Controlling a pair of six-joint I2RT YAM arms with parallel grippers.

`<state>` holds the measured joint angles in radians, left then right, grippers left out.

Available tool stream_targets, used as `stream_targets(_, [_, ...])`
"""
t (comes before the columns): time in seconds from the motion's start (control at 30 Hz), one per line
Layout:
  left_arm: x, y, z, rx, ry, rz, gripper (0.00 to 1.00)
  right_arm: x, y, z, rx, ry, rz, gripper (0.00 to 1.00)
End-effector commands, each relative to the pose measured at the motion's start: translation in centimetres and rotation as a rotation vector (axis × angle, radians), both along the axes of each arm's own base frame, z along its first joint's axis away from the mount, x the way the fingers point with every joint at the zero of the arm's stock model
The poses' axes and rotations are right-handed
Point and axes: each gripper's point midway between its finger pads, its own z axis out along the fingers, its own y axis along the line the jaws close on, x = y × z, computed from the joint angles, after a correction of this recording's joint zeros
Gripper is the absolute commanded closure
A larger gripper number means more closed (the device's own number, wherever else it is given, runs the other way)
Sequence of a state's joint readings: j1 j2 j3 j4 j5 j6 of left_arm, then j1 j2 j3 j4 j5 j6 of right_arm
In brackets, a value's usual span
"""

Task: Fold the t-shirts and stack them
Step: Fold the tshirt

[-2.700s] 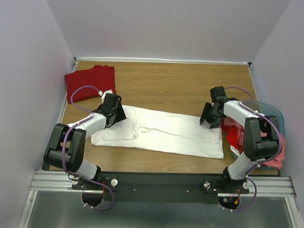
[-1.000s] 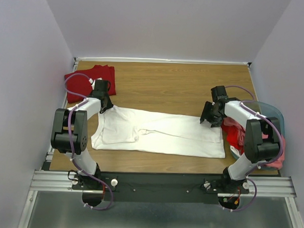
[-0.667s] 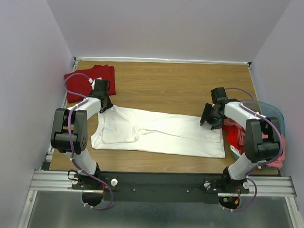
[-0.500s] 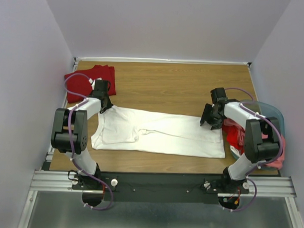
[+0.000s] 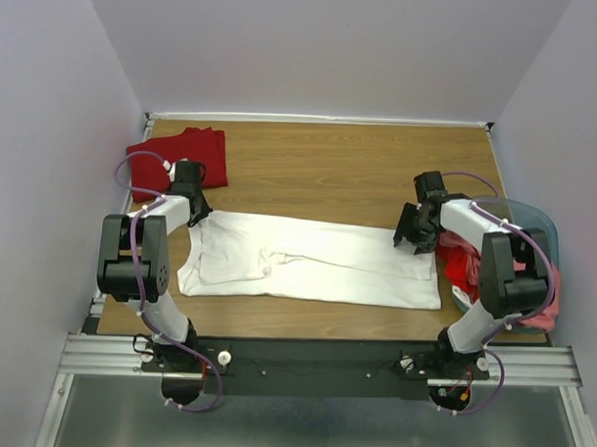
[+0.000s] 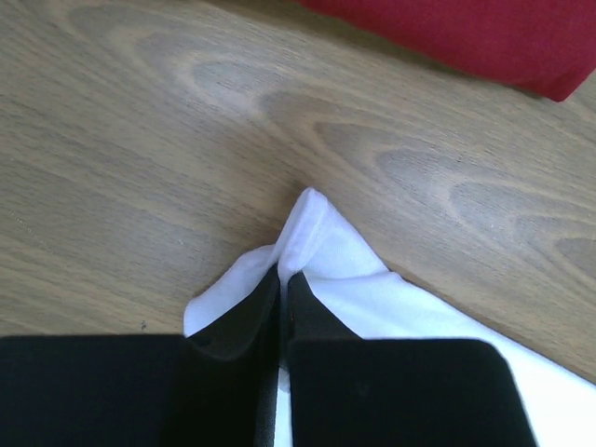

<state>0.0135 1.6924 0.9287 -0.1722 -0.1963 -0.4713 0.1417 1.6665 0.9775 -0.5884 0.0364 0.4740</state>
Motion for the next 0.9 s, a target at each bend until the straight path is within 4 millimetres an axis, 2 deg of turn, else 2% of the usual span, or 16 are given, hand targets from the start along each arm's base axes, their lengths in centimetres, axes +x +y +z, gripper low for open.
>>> stream_targets(0.0, [0.1,0.9,0.3,0.027,-0.018,-0.008,0.88,-1.4,-1.8,-2.9,-0.065,0.087,-0.02,0.33])
stream_targets(0.13, [0.8,0.7,1.0,0.028,-0.034,-0.03,0.77,-0.8,-1.6,-2.6,-0.061,0.074,-0.007,0.33])
stream_targets(0.17, [1.0,1.0,1.3,0.037,-0.036,-0.025,0.7,-0.6,-1.6,-2.5,-0.059,0.072,-0.005,0.33])
stream_targets(0.27, [2.1,1.2,3.5,0.053,-0.067,-0.027,0.52,0.2,-1.0,-1.4,-0.028,0.034,0.01,0.33])
stream_targets(0.4, [2.4,1.3,6.3,0.058,-0.105,-0.02,0.41,1.2,-0.4,1.1,0.002,-0.038,0.041,0.32])
stream_targets(0.53, [1.2,-0.5,8.0,0.008,-0.122,-0.04,0.38,1.3,0.1,3.2,0.027,-0.086,0.056,0.31])
stream_targets(0.57, [0.9,-2.8,8.1,-0.006,-0.122,-0.092,0.36,1.2,0.6,3.6,0.056,-0.091,0.066,0.3])
stream_targets(0.63, [-0.6,-4.4,8.0,-0.02,-0.11,-0.114,0.33,0.9,0.8,4.1,0.069,-0.103,0.069,0.3])
stream_targets(0.67, [-1.8,-5.9,7.0,-0.041,-0.086,-0.131,0.3,0.8,1.2,4.2,0.082,-0.105,0.075,0.29])
stream_targets(0.73, [-3.0,-7.6,6.8,-0.108,-0.091,-0.155,0.29,0.5,1.6,3.9,0.101,-0.09,0.083,0.29])
stream_targets(0.87, [-5.5,-10.0,4.3,-0.185,-0.04,-0.19,0.29,0.1,2.2,2.8,0.102,-0.056,0.103,0.29])
